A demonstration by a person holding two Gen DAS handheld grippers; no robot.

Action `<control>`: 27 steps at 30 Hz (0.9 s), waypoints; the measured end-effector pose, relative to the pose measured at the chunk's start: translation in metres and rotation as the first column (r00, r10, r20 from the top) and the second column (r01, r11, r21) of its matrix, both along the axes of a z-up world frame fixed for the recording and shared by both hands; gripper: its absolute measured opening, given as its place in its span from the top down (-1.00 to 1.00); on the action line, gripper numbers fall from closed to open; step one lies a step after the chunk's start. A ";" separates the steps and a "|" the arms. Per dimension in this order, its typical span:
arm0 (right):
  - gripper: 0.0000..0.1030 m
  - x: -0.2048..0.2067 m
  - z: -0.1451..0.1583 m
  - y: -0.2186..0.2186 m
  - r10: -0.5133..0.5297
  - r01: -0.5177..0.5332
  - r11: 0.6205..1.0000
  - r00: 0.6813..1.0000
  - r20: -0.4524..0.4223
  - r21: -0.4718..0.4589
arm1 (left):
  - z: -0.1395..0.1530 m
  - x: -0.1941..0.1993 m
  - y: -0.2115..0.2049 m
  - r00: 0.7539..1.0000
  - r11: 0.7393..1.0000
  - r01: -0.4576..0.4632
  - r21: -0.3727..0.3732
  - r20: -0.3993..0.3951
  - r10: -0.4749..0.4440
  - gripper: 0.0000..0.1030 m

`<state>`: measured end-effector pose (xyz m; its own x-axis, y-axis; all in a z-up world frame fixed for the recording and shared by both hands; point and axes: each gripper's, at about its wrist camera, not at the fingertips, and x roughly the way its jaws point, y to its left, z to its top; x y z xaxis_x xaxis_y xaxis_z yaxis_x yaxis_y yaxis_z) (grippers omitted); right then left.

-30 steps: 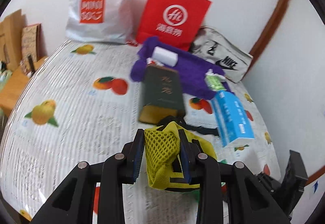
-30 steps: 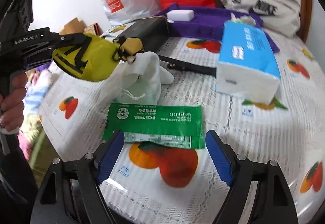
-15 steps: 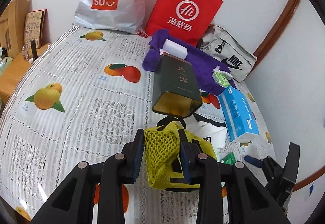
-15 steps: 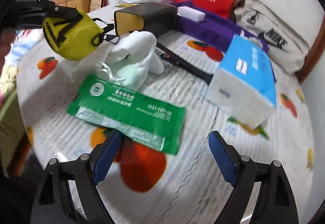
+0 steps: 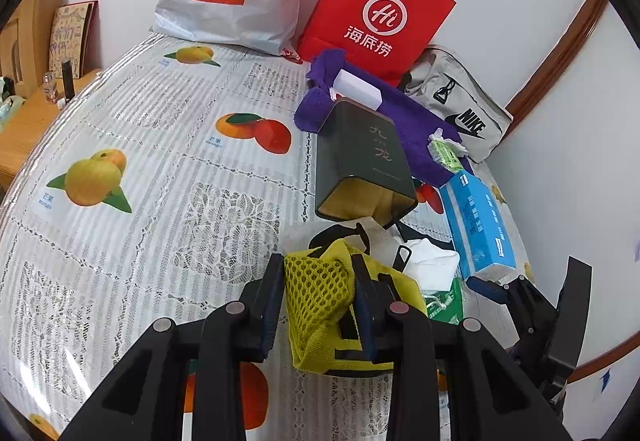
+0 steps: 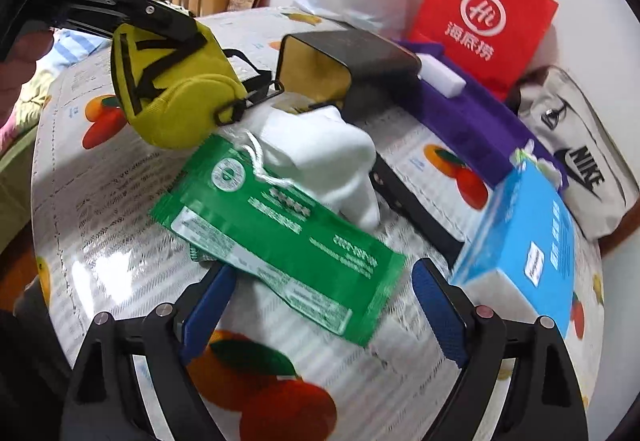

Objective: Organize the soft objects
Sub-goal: 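Lift the yellow mesh pouch with the left tool while the right tool approaches the green sachet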

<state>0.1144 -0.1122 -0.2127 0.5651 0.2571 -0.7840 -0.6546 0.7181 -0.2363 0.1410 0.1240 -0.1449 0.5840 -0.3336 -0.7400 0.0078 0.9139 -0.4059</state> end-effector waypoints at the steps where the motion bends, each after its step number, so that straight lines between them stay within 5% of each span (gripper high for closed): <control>1: -0.47 -0.002 0.001 0.000 0.008 -0.008 1.000 1.000 0.002 0.014 | 0.000 0.000 0.000 1.000 1.000 0.002 0.000 -0.001 -0.002 0.41; 2: -0.05 -0.004 0.001 0.000 0.017 -0.017 0.999 1.000 -0.008 0.028 | -0.001 -0.001 -0.001 1.000 1.000 0.005 0.003 -0.002 -0.005 0.41; 7: 0.86 -0.016 0.001 -0.009 -0.018 0.020 0.998 0.999 -0.043 0.054 | 0.000 -0.003 -0.001 1.000 1.000 0.007 0.000 0.001 -0.007 0.41; 13: 0.95 -0.031 0.008 -0.037 -0.107 0.123 0.980 0.988 -0.108 0.154 | 0.005 -0.008 -0.004 1.000 1.000 0.016 0.001 0.013 -0.016 0.41; 16: 0.79 -0.038 0.014 -0.044 -0.109 0.128 0.974 0.988 -0.113 0.186 | 0.007 -0.010 -0.007 1.000 1.000 0.022 0.004 0.017 -0.022 0.41; 18: 0.15 -0.036 0.016 -0.042 -0.089 0.108 0.976 0.990 -0.107 0.188 | 0.008 -0.011 -0.008 1.000 1.000 0.025 0.002 0.016 -0.025 0.41; 19: -0.36 -0.035 0.018 -0.040 -0.079 0.095 0.977 0.993 -0.092 0.189 | 0.008 -0.012 -0.008 0.999 1.000 0.027 0.000 0.017 -0.027 0.41; 20: -0.58 -0.034 0.021 -0.037 -0.065 0.075 0.979 0.996 -0.059 0.191 | 0.009 -0.012 -0.009 0.999 1.000 0.028 -0.001 0.018 -0.028 0.41; 27: -0.61 -0.015 0.022 -0.008 0.120 -0.121 0.991 0.993 0.016 0.057 | 0.009 -0.010 -0.008 0.999 0.999 0.034 0.002 0.016 -0.034 0.41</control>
